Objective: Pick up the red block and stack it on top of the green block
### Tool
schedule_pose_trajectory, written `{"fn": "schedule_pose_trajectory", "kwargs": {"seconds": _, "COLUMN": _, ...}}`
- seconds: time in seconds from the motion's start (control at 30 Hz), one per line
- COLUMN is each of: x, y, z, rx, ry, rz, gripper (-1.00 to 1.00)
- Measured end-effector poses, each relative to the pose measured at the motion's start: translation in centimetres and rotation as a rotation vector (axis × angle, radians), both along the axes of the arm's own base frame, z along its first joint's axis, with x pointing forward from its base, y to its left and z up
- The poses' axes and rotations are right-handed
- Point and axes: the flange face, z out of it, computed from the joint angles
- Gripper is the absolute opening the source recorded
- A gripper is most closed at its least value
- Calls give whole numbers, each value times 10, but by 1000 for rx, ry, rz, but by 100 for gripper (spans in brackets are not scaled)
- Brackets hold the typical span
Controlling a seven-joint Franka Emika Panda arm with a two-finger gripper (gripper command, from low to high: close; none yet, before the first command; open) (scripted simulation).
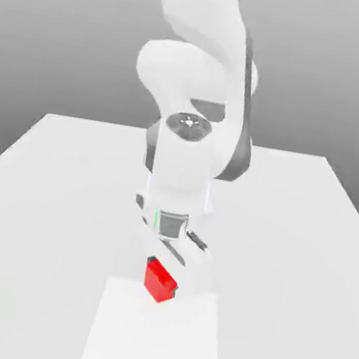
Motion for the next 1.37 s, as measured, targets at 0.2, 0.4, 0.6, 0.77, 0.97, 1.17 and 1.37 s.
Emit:
{"fn": "schedule_pose_trajectory", "kwargs": {"seconds": 0.2, "x": 1, "y": 0, "z": 5, "rx": -2, "ry": -2, "rz": 0, "gripper": -100}}
{"fn": "schedule_pose_trajectory", "kwargs": {"seconds": 0.4, "x": 4, "y": 1, "z": 39, "rx": -7, "ry": -3, "rz": 3, "gripper": -100}}
{"fn": "schedule_pose_trajectory", "kwargs": {"seconds": 0.6, "x": 15, "y": -13, "z": 69, "rx": 12, "ry": -3, "rz": -28, "gripper": -100}}
{"fn": "schedule_pose_trajectory", "kwargs": {"seconds": 0.77, "x": 63, "y": -84, "z": 83, "rx": 41, "ry": -11, "rz": -159, "gripper": -100}}
{"fn": "schedule_pose_trajectory", "kwargs": {"seconds": 0.97, "x": 95, "y": -197, "z": 96, "rx": 35, "ry": -14, "rz": -308, "gripper": -100}}
{"fn": "schedule_pose_trajectory", "kwargs": {"seconds": 1.17, "x": 99, "y": -288, "z": 81, "rx": 2, "ry": -1, "rz": -402, "gripper": -100}}
{"fn": "schedule_pose_trajectory", "kwargs": {"seconds": 1.37, "x": 98, "y": -292, "z": 43, "rx": 1, "ry": 0, "rz": -406, "gripper": 100}}
